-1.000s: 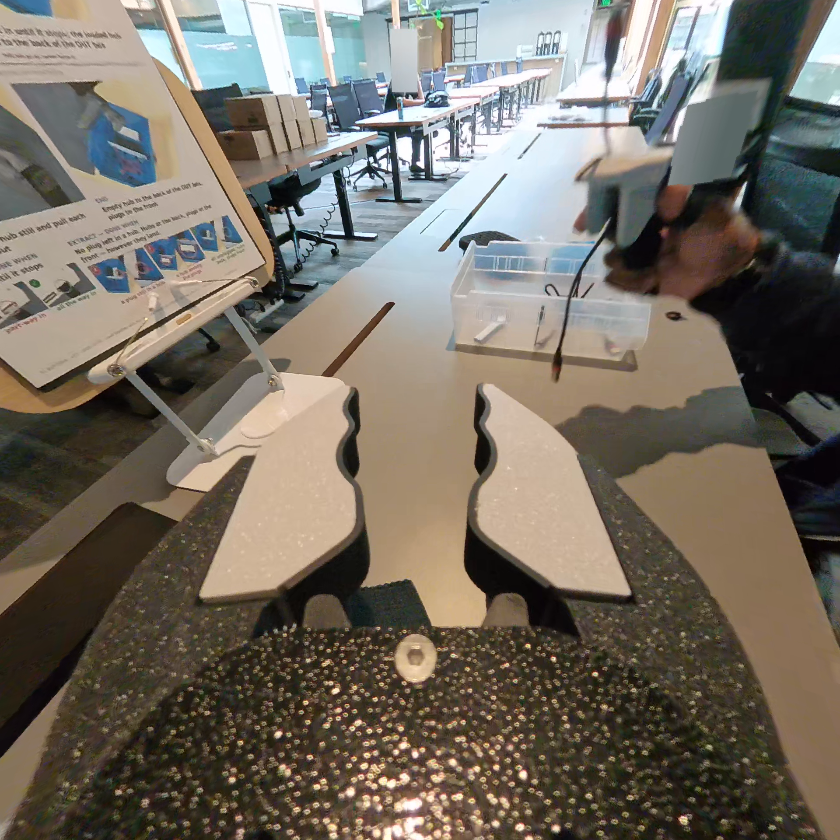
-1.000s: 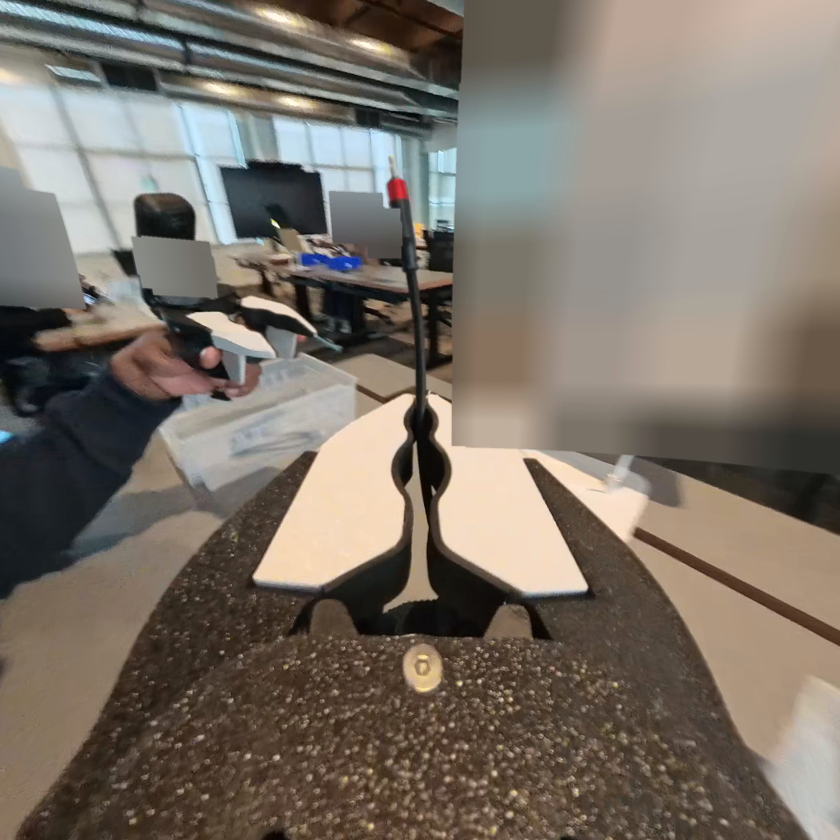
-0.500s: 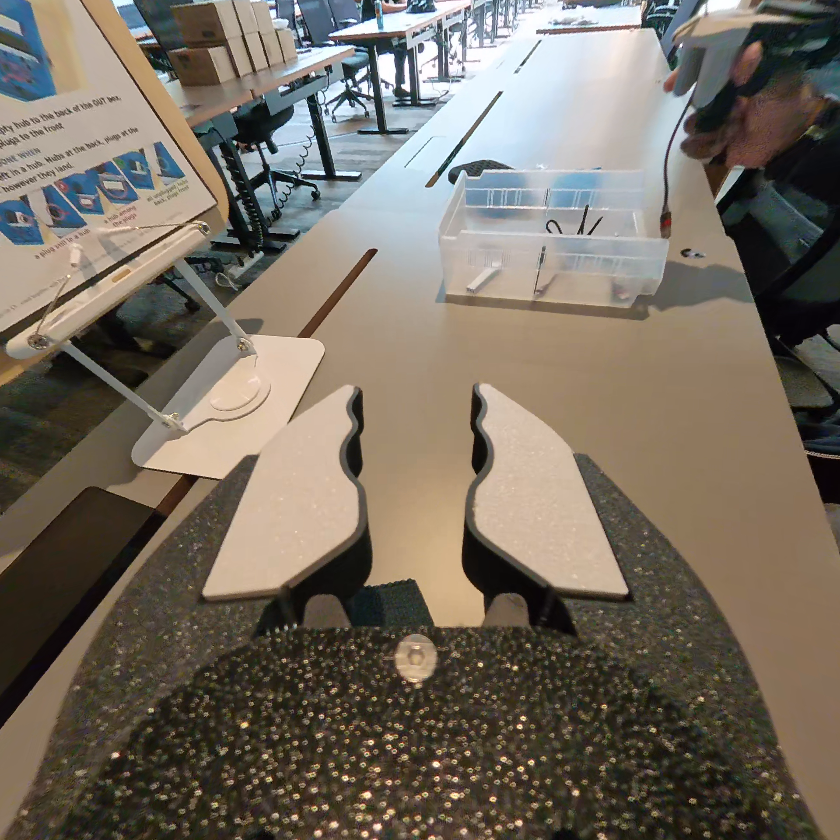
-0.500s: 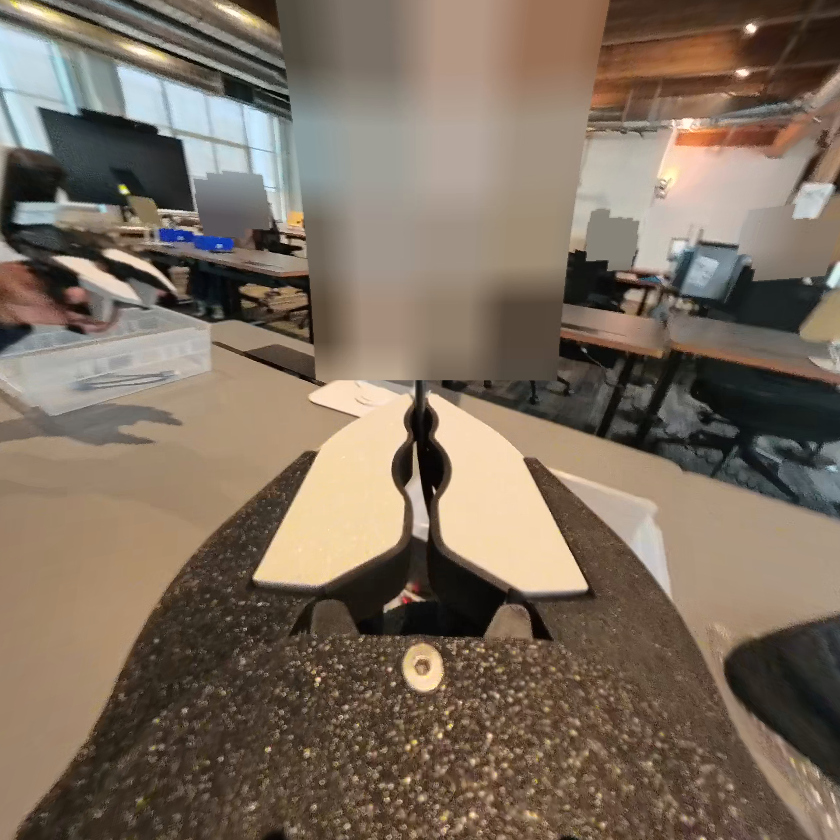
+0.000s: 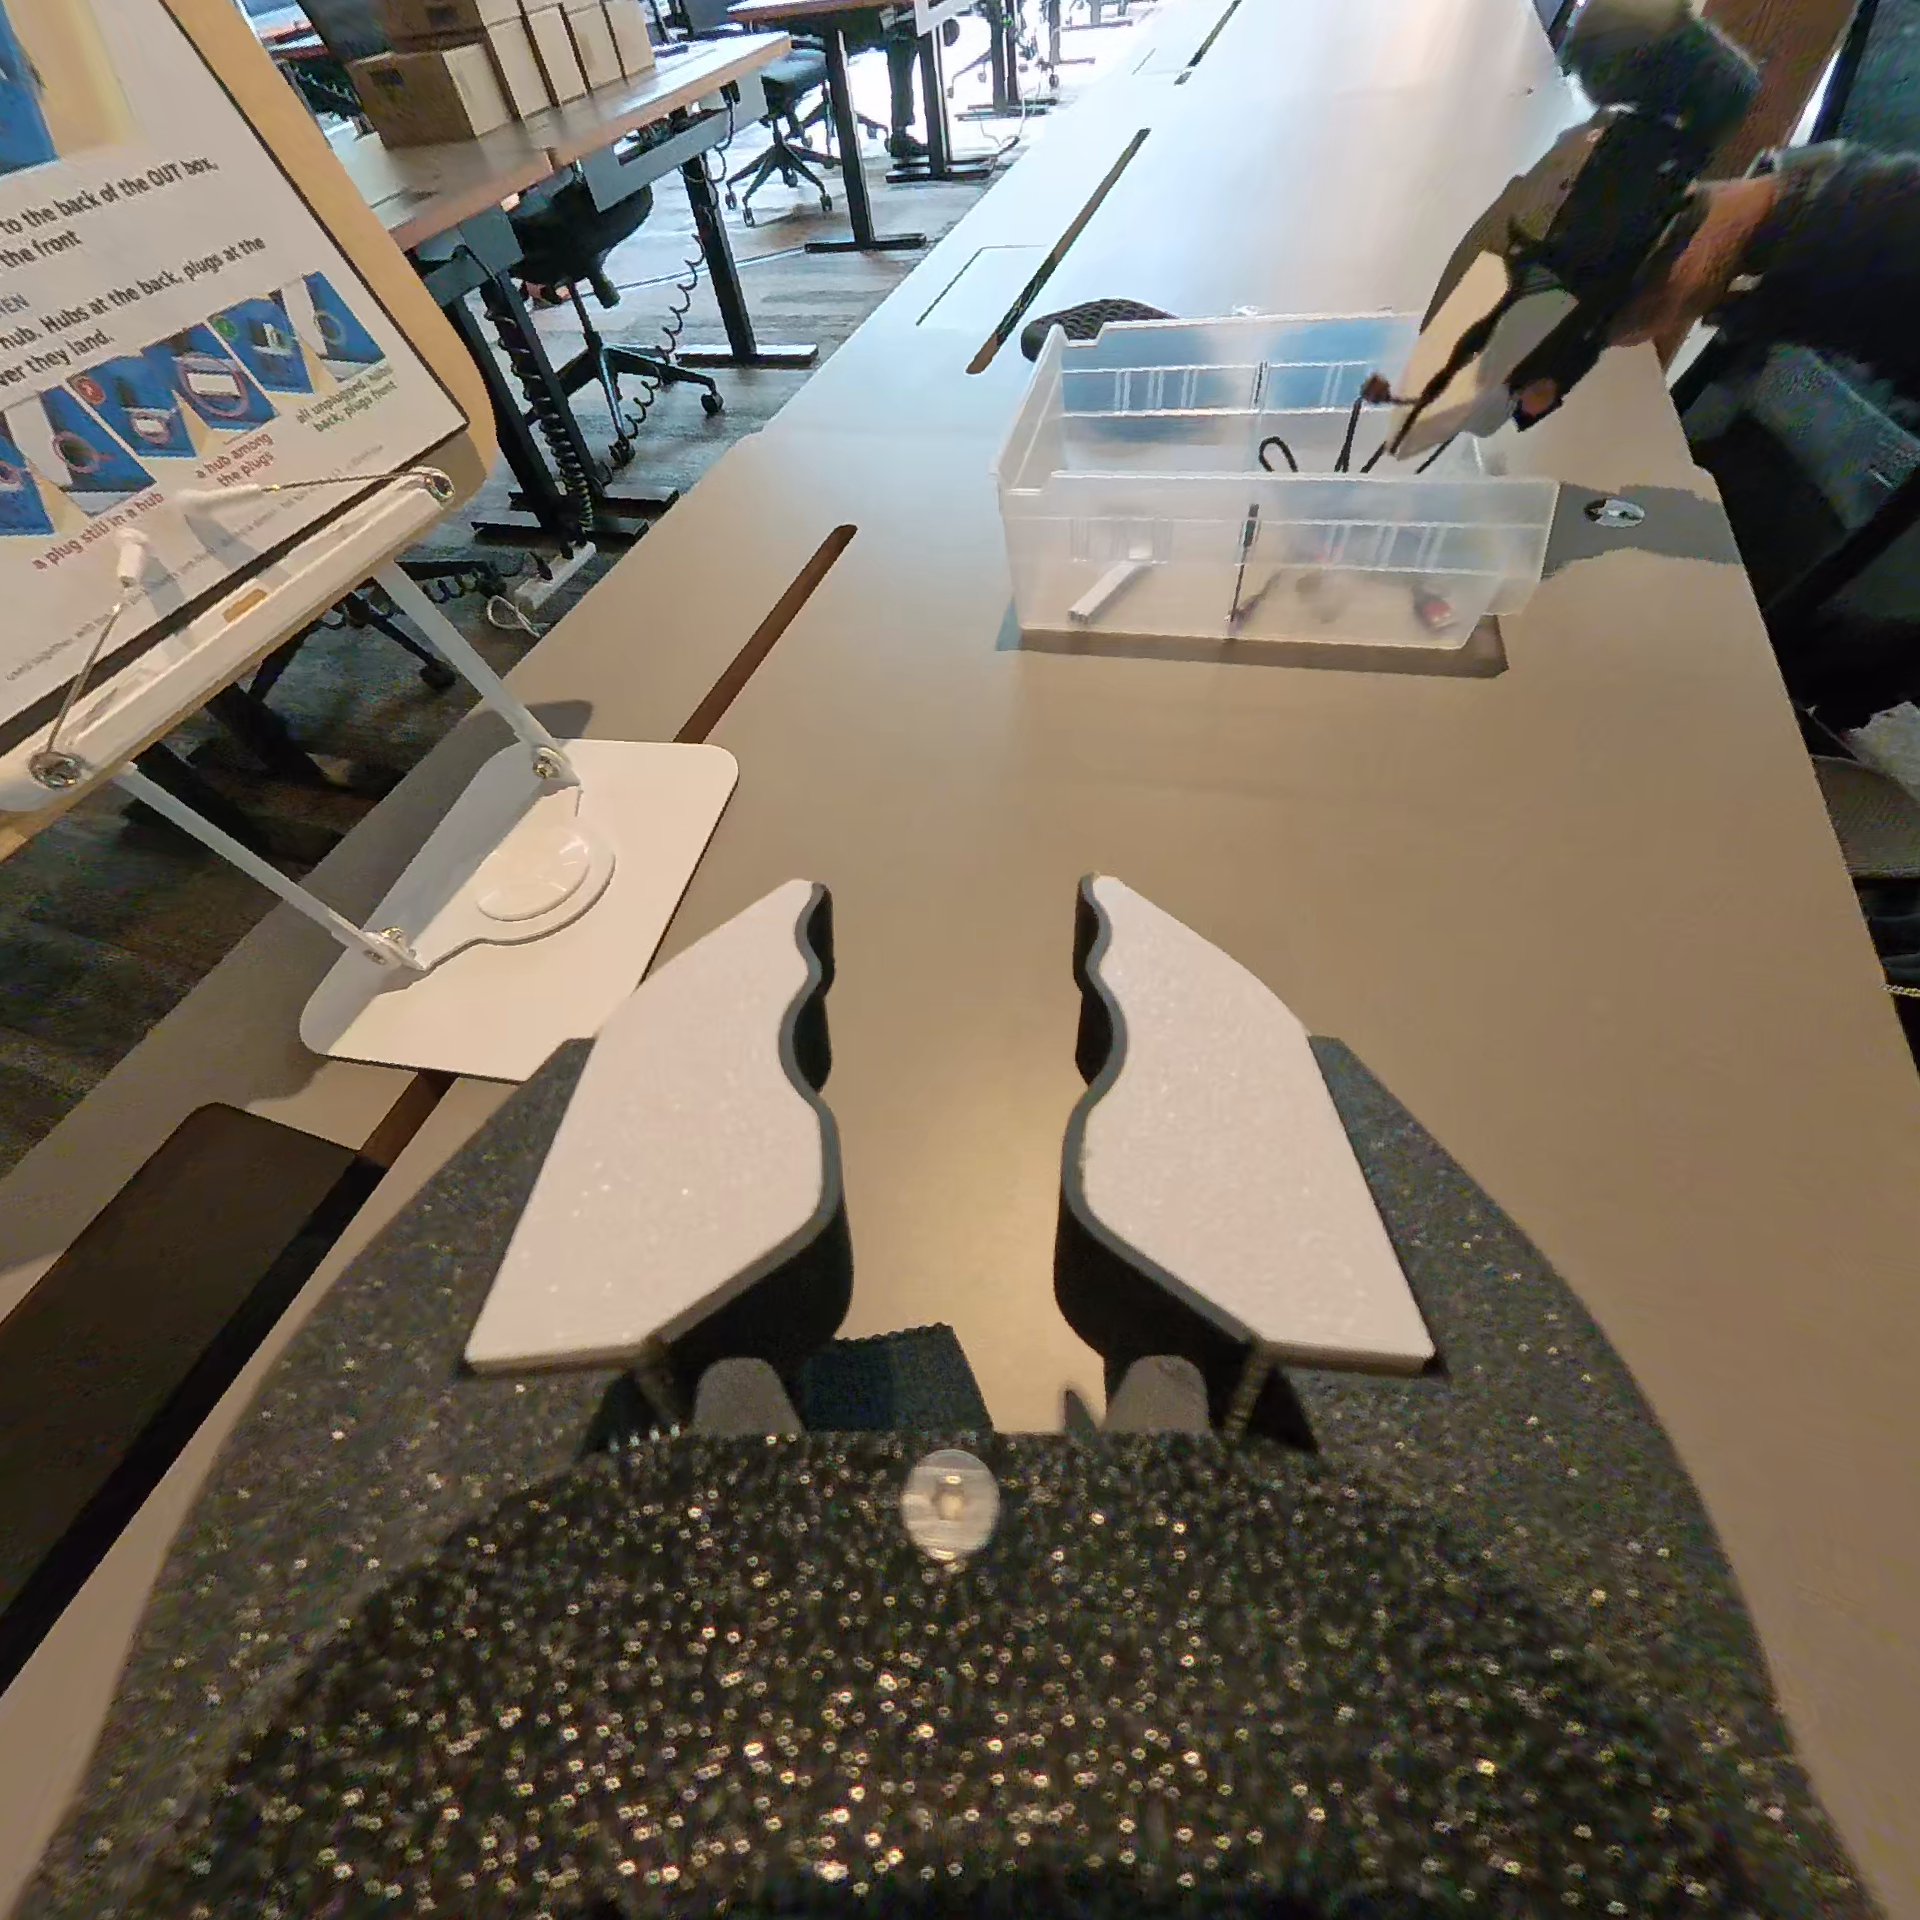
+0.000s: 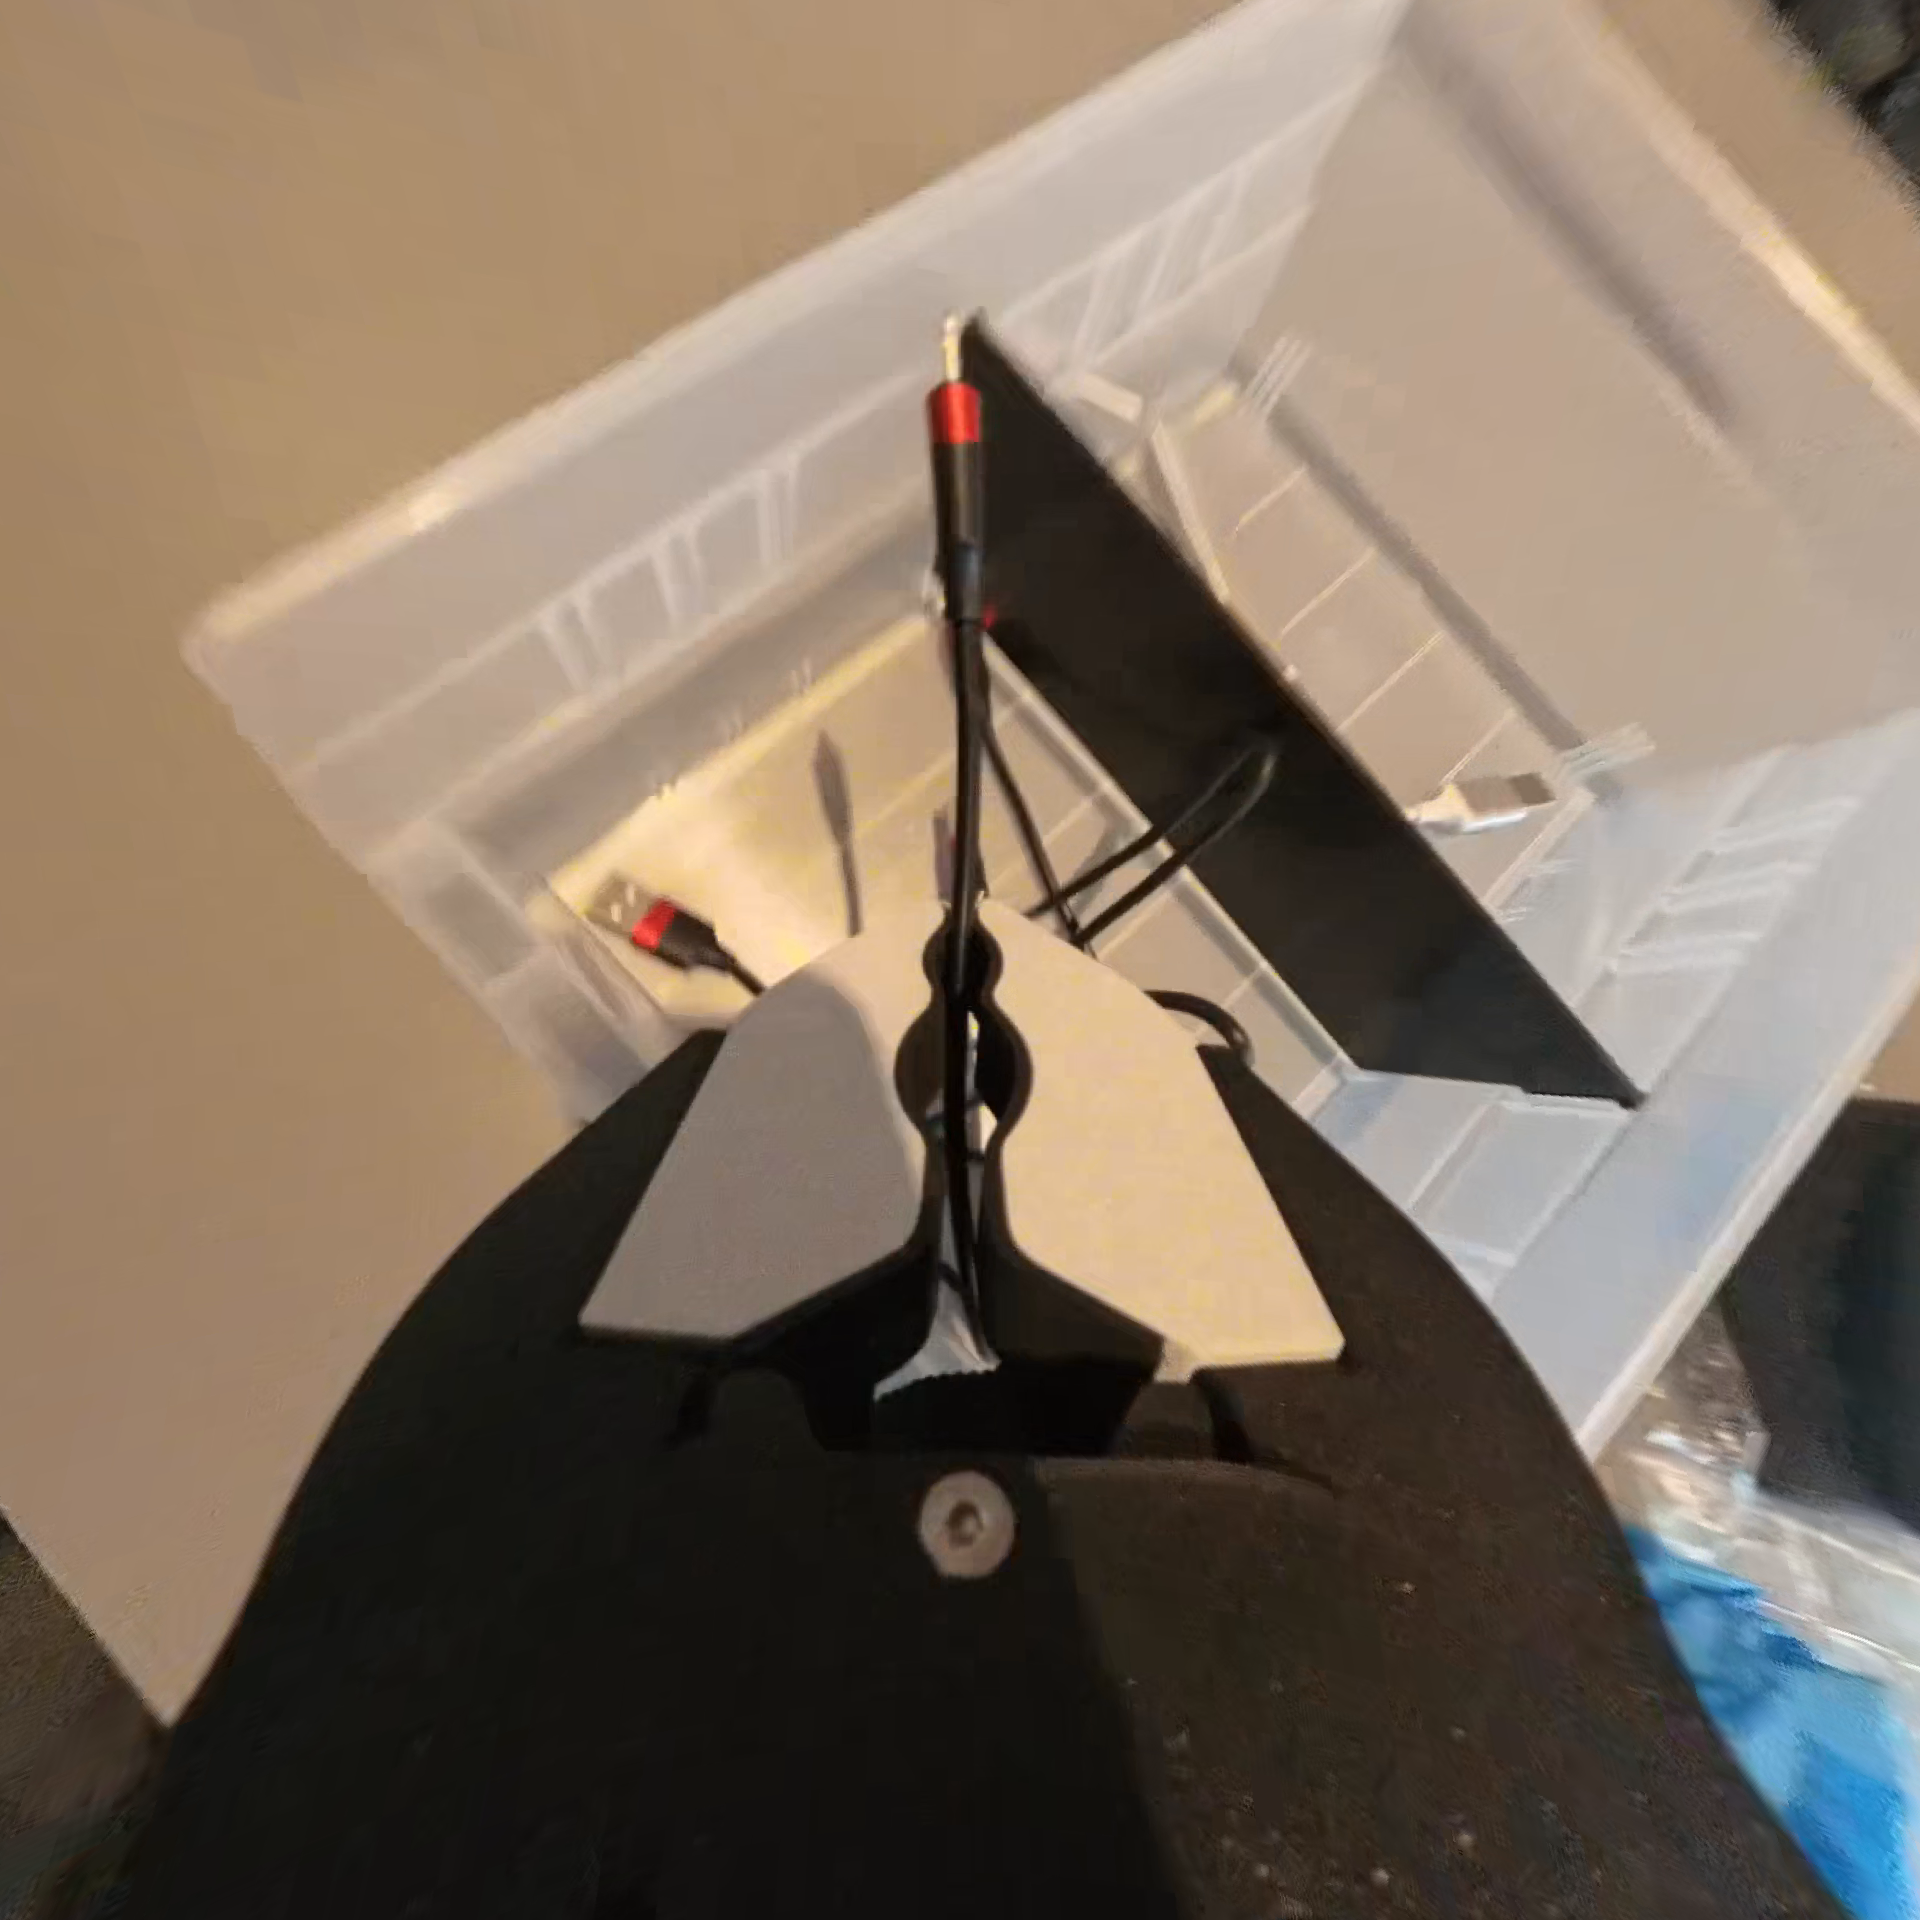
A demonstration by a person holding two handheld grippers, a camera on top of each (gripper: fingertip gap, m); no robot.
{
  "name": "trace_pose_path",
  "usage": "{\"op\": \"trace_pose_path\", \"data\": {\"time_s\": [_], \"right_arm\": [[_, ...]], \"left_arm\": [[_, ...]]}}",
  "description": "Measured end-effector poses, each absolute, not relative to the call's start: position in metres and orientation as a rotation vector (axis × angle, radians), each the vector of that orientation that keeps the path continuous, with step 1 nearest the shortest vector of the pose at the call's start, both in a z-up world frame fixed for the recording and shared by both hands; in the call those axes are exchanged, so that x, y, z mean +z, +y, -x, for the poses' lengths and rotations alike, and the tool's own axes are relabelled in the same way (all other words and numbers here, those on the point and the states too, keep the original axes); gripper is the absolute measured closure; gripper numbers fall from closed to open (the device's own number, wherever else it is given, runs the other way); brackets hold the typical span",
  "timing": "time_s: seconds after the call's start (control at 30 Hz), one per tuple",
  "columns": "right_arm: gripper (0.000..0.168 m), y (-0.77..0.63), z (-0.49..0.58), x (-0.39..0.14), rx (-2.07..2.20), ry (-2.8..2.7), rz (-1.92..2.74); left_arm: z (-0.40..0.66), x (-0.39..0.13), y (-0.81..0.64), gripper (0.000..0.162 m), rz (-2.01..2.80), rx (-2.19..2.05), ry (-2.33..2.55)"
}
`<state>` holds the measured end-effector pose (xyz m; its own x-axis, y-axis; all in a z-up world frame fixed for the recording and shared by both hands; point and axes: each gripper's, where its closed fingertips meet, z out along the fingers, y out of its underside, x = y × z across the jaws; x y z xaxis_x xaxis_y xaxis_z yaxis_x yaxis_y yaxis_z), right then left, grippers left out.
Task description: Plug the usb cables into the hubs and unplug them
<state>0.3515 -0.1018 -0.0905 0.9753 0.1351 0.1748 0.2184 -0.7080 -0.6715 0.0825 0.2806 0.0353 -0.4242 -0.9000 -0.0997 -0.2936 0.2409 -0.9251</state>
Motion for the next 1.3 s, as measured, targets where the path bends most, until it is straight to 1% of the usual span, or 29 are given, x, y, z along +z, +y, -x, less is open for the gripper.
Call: {"op": "trace_pose_path", "data": {"time_s": [0.13, 0.17, 0.23, 0.3, 0.33, 0.5, 0.67, 0.77, 0.87, 0.93, 1.03, 1.17, 1.3], "right_arm": [[0.168, -0.104, -0.353, -0.108, -0.232, -0.478, 2.618], [0.161, -0.104, -0.351, -0.110, -0.219, -0.516, 2.655], [0.139, -0.102, -0.347, -0.112, -0.198, -0.563, 2.714], [0.127, -0.101, -0.343, -0.112, -0.161, -0.572, 2.750], [0.124, -0.100, -0.341, -0.110, -0.153, -0.569, 2.755], [0.120, -0.096, -0.342, -0.085, -0.221, -0.536, 2.708], [0.121, -0.075, -0.326, -0.032, -0.353, -0.508, 2.541], [0.122, -0.040, -0.286, 0.004, -0.360, -0.555, 2.377], [0.125, 0.004, -0.230, 0.018, -0.316, -0.635, 2.258], [0.126, 0.032, -0.189, 0.011, -0.260, -0.707, 2.209], [0.127, 0.070, -0.131, -0.019, -0.111, -0.818, 2.161], [0.128, 0.109, -0.077, -0.076, 0.150, -0.919, 2.152], [0.128, 0.140, -0.045, -0.112, 0.338, -0.938, 2.152]], "left_arm": [[-0.081, 0.036, 0.282, 0.119, 1.089, -1.169, 1.861], [-0.081, 0.036, 0.282, 0.119, 1.087, -1.166, 1.861], [-0.079, 0.038, 0.283, 0.119, 1.079, -1.158, 1.861], [-0.078, 0.041, 0.283, 0.119, 1.071, -1.155, 1.858], [-0.077, 0.042, 0.284, 0.119, 1.069, -1.155, 1.855], [-0.074, 0.045, 0.288, 0.120, 1.066, -1.152, 1.847], [-0.067, 0.048, 0.298, 0.120, 1.072, -1.104, 1.851], [-0.058, 0.050, 0.314, 0.120, 1.083, -1.028, 1.853], [-0.040, 0.057, 0.339, 0.118, 1.116, -0.943, 1.828], [-0.022, 0.063, 0.363, 0.118, 1.148, -0.859, 1.792], [0.016, 0.060, 0.409, 0.115, 1.233, -0.671, 1.756], [0.079, 0.026, 0.472, 0.109, 1.447, -0.437, 1.761], [0.122, -0.014, 0.510, 0.107, 1.643, -0.395, 1.761]]}}
